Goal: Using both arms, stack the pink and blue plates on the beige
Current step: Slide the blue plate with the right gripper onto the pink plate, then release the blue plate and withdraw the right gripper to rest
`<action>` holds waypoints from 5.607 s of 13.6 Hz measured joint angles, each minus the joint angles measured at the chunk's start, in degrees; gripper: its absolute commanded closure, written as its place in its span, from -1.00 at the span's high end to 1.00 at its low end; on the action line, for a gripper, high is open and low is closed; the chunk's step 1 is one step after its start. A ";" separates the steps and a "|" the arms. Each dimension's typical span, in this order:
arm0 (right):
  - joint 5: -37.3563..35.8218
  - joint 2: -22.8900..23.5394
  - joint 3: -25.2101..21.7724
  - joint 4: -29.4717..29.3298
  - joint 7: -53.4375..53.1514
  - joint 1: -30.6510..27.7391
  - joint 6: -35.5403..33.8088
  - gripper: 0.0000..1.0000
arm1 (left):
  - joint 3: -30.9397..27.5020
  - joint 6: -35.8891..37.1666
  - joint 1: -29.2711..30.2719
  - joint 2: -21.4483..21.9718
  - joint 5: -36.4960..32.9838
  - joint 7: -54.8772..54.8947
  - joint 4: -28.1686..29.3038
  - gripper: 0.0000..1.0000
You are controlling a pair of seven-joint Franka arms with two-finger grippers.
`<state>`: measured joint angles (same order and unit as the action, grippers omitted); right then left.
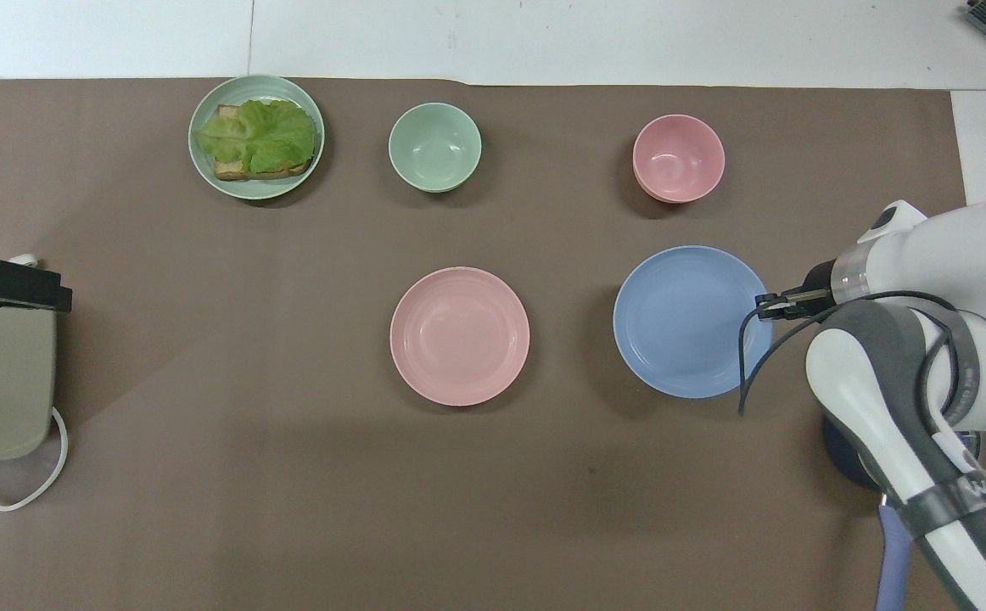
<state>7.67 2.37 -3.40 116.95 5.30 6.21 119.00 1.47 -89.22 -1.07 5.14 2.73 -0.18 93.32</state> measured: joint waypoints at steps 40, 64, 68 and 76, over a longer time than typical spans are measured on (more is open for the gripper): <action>2.54 9.99 2.03 -6.15 -18.21 18.37 14.61 1.00 | 0.00 0.00 0.00 0.00 0.00 0.00 0.00 1.00; -7.94 -5.40 2.64 -27.01 -5.67 -8.41 -31.85 1.00 | 0.00 0.00 0.00 0.00 0.00 0.00 0.00 1.00; -7.97 -6.01 3.84 -27.45 -6.81 -7.92 -33.09 1.00 | 0.00 0.00 0.00 0.00 0.00 0.00 0.00 1.00; -8.04 -6.90 4.29 -26.25 -7.01 -7.82 -33.36 1.00 | 0.00 0.00 0.00 0.00 0.00 0.00 0.00 1.00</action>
<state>-0.37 -4.53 0.90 90.70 -1.71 -1.61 85.64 1.47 -89.22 -1.07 5.14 2.73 -0.18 93.32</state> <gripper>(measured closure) 0.000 0.000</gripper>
